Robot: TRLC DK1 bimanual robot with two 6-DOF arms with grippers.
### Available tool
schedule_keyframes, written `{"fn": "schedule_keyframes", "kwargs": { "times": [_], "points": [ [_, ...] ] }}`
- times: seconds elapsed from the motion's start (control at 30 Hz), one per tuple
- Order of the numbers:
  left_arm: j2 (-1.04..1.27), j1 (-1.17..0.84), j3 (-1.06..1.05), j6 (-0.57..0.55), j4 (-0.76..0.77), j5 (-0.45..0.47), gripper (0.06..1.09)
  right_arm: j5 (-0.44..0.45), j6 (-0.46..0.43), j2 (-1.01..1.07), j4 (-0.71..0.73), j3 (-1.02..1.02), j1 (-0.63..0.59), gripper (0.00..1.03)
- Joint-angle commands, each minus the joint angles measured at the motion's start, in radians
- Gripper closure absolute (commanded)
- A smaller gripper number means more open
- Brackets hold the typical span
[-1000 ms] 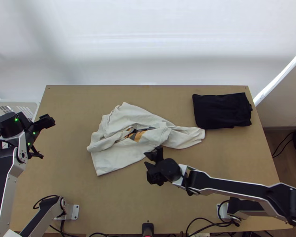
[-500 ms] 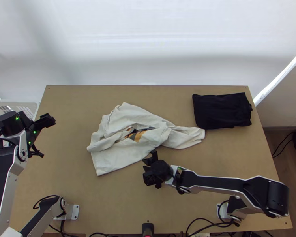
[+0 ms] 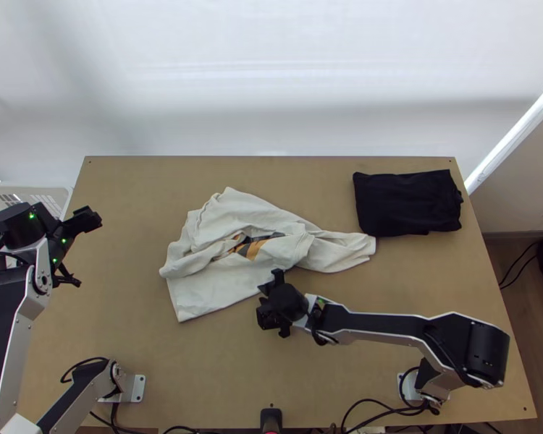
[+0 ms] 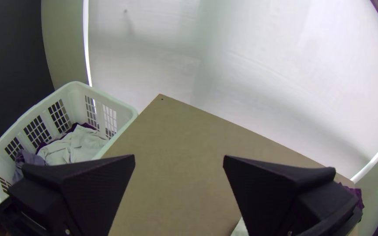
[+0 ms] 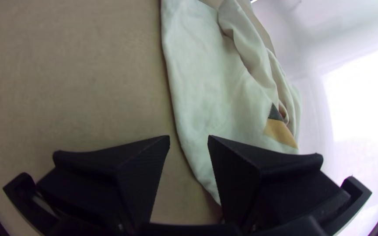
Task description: Fold the t-shirt
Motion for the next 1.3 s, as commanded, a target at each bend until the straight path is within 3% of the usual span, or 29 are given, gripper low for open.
{"fn": "schedule_keyframes", "kwargs": {
  "times": [0.0,0.33,0.4,0.57,0.63,0.67,0.77,1.1,1.27],
  "points": [
    [0.008,0.007,0.004,-0.011,0.009,0.012,0.10,-0.011,-0.011,0.035,0.011,0.026,-0.028,0.58],
    [0.013,0.008,0.013,-0.013,0.011,0.012,0.10,-0.020,-0.022,0.072,0.012,0.040,-0.069,0.58],
    [0.016,0.008,0.017,-0.016,0.011,0.012,0.10,-0.021,-0.022,0.078,0.014,0.044,-0.069,0.69],
    [0.024,0.008,0.025,-0.016,0.011,0.012,0.10,-0.023,-0.013,0.084,0.015,0.061,-0.059,0.69],
    [0.024,0.008,0.025,-0.016,0.011,0.012,0.10,-0.023,-0.013,0.092,0.026,0.070,-0.059,0.80],
    [0.024,0.008,0.025,-0.016,0.011,0.012,0.10,-0.021,-0.019,0.096,0.038,0.080,-0.059,0.98],
    [0.024,0.008,0.024,-0.016,0.011,0.012,0.10,-0.018,-0.022,0.098,0.041,0.109,-0.060,1.00],
    [0.039,-0.042,0.024,-0.041,0.009,0.012,0.10,0.163,0.357,-0.039,-0.154,0.366,-0.143,1.00],
    [0.068,-0.142,-0.003,-0.056,-0.003,0.038,0.10,0.227,0.470,-0.118,-0.236,0.435,-0.189,1.00]
  ]
}}
